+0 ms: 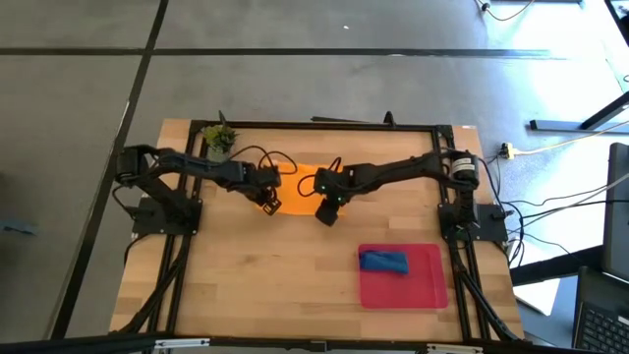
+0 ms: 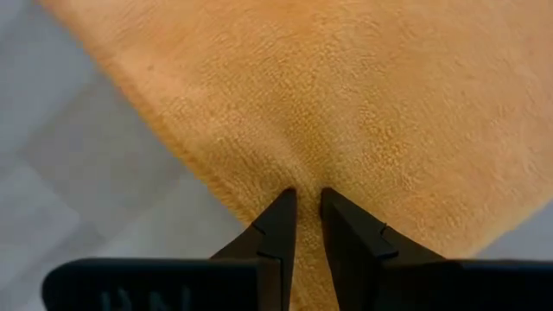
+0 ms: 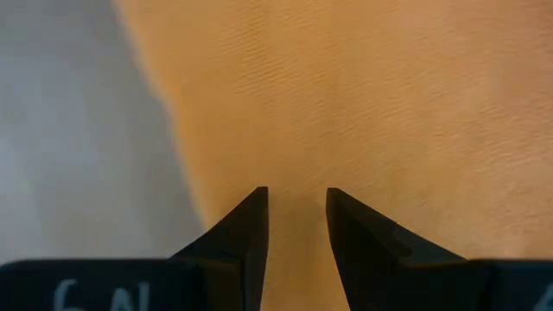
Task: Roll microfiber towels into tight, uniform cylinder then place into a basket
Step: Fold the orange microfiber towel
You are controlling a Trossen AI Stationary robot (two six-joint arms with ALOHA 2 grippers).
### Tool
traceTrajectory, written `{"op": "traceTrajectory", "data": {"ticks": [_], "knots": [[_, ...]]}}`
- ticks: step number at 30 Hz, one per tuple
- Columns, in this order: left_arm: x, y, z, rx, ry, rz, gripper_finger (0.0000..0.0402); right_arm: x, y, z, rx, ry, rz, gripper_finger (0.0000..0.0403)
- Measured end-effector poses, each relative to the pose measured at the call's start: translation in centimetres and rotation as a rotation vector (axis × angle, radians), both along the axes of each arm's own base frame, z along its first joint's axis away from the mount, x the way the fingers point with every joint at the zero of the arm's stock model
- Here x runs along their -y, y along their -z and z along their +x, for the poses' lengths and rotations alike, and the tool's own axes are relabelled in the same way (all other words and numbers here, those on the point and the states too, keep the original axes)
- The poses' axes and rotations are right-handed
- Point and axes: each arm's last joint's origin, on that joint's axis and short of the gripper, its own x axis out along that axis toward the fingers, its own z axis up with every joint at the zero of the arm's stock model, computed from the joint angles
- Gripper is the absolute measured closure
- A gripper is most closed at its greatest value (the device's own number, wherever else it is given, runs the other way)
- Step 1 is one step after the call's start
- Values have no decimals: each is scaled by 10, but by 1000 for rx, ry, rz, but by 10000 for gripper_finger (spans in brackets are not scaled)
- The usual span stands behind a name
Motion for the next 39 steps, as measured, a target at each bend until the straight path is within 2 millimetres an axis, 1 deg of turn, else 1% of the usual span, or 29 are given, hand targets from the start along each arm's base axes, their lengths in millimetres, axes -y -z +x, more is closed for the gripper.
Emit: {"op": "traceTrajectory", "data": {"ticks": [3,6,13,16,19,21,23,25,27,30,34,37,39], "knots": [[12,0,2,2,24,-14,348,6,6,0,-18,16,2,283],[25,1,4,13,35,-64,348,13,9,-1,-26,16,-18,283],[55,1,8,35,48,-117,348,30,11,-3,-42,12,-109,283],[66,1,10,55,58,-138,348,39,10,-4,-33,22,-119,283],[72,0,12,79,77,-142,348,45,10,-4,-23,41,-126,283],[72,-3,13,84,49,-154,348,48,8,-4,-14,48,-130,283],[70,-5,14,87,25,-158,348,50,-1,-1,-4,52,-133,283],[68,-11,16,105,17,-157,348,51,-13,2,3,40,-141,283],[65,-19,20,141,4,-144,348,52,-27,6,13,24,-151,283],[60,-33,19,162,-12,-106,348,50,-46,10,-5,7,-150,283],[53,-53,10,169,-29,-21,348,44,-70,14,-16,-7,-142,283],[47,-62,3,170,-28,1,348,37,-80,14,-50,-25,-130,283],[45,-64,-2,148,-36,21,348,31,-82,15,-57,-36,-125,283]]}}
